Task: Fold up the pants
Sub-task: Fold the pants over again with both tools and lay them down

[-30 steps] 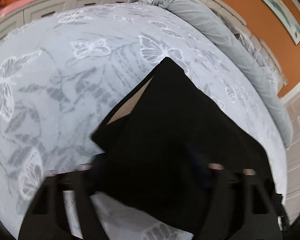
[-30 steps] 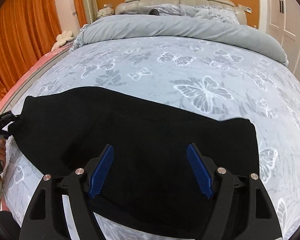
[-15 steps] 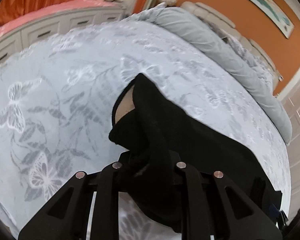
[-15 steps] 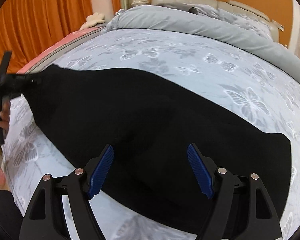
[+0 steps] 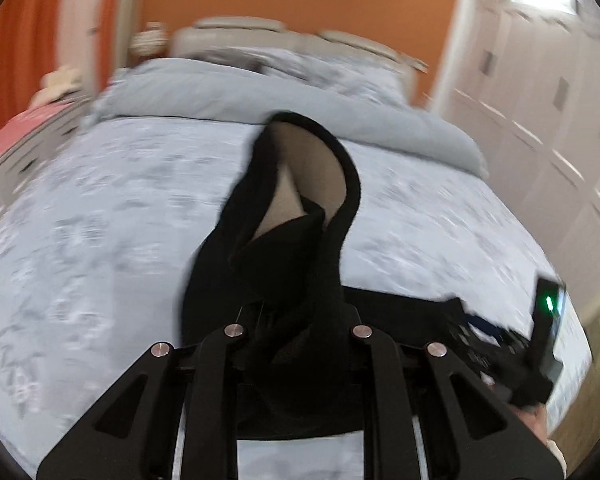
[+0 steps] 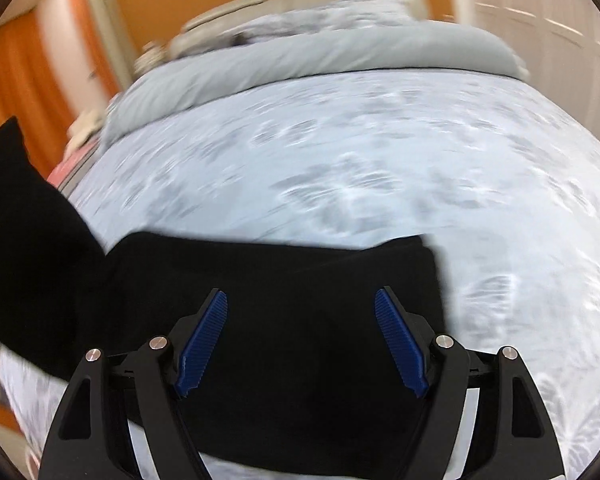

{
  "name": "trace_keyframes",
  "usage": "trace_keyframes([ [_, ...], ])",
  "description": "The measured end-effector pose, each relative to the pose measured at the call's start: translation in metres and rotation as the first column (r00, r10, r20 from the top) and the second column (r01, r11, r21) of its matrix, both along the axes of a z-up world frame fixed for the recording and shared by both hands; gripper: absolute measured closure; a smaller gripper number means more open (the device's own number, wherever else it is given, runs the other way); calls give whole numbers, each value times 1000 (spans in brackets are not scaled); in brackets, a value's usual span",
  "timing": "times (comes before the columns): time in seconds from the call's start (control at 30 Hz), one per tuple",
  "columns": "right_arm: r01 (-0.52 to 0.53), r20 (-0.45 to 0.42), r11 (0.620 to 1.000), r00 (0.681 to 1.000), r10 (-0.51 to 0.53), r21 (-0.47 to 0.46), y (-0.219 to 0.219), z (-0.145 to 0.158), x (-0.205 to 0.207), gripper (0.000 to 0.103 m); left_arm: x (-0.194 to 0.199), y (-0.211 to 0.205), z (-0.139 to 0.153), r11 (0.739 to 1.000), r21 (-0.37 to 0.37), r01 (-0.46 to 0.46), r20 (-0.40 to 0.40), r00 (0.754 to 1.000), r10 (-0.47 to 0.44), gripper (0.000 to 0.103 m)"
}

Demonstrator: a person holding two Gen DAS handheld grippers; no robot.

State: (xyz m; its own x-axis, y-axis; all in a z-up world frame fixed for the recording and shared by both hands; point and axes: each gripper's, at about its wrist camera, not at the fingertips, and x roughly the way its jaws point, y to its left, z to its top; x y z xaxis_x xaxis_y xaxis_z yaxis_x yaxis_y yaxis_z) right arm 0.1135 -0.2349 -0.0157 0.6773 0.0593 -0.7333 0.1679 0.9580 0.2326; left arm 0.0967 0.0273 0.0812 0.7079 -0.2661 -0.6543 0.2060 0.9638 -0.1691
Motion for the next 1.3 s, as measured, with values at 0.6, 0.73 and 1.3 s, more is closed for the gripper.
trace_keyframes([
  [0.6,-2,-5,990,1000,3,144,-40,5,-2,28,-40,-82,-73,995,46,94,-86,992,-90,5],
  [0.73,-35,-9,983,999,38,178,-34,3,-3,28,-40,-83,-67,969,235,72,-36,997,-65,5],
  [1.3,-286,13,956,958,286,66,58,-5,16,82,1,61,-88,962,35,-270,-96,958,272,5],
])
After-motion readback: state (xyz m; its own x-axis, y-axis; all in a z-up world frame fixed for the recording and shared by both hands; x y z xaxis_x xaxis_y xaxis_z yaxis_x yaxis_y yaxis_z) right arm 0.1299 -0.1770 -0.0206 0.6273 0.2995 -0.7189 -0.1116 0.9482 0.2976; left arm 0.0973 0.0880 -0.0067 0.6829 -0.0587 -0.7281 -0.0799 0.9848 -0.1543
